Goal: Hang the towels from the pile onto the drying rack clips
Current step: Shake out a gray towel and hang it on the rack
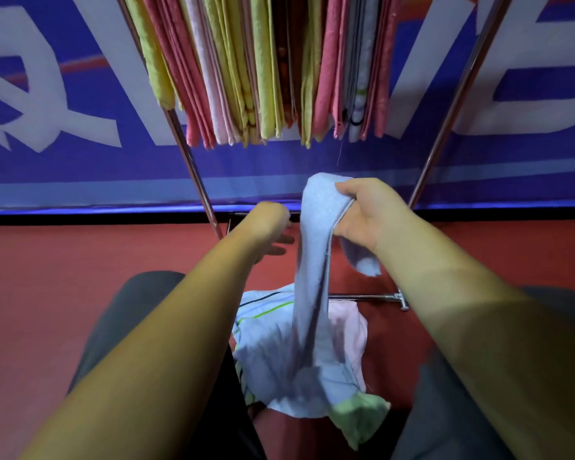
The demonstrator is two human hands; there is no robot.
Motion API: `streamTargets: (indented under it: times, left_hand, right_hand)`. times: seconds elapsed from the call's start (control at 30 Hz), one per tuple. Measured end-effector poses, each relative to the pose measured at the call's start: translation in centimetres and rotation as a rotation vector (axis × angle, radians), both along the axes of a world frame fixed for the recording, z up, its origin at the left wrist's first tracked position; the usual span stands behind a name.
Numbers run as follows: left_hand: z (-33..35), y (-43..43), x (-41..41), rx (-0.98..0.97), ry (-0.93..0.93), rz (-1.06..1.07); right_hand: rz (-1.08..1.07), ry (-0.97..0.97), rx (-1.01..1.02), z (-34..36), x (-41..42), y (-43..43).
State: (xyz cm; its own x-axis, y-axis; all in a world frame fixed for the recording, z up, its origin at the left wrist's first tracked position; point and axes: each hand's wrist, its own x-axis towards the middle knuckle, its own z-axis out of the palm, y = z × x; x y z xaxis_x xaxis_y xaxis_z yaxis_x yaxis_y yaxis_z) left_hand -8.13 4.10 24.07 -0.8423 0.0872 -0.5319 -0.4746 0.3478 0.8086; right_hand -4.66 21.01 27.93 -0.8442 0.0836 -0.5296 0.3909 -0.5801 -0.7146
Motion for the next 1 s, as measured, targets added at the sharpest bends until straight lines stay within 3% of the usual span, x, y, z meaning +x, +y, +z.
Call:
streamTargets:
  times: [0.13, 0.2, 0.47, 0.67, 0.8, 1.0]
  left_hand:
    - [-1.2, 0.7, 2.0, -0.162, 0.060, -0.445]
    - [-2.8, 1.6, 2.1, -0.200, 0.102, -0.503]
    - [-6.8, 4.5, 2.8, -0.372, 0.316, -0.224]
    - [-7.0, 4.9, 3.1, -0.447, 0.336, -0.142]
    - [-7.2, 5.3, 3.1, -0.482, 0.362, -0.142]
    - [-6.2, 6.4, 2.9, -0.344, 0.403, 0.021]
  right_hand:
    - [-0.035, -0.037, -0.025, -0.2, 0.0, -0.7]
    - [-0.068, -0.057, -0.068, 0.0, -0.3, -1.2]
    - [-0.249, -0.047, -0.161, 0.0, -1.2, -1.5]
    - [-0.425, 0.048, -0.213, 0.2, -1.5, -1.0]
    - [-0.405, 0.017, -0.217, 0.4, -1.2, -0.8]
    - [-0.275, 0.009, -0.132, -0.2, -1.3, 0.0]
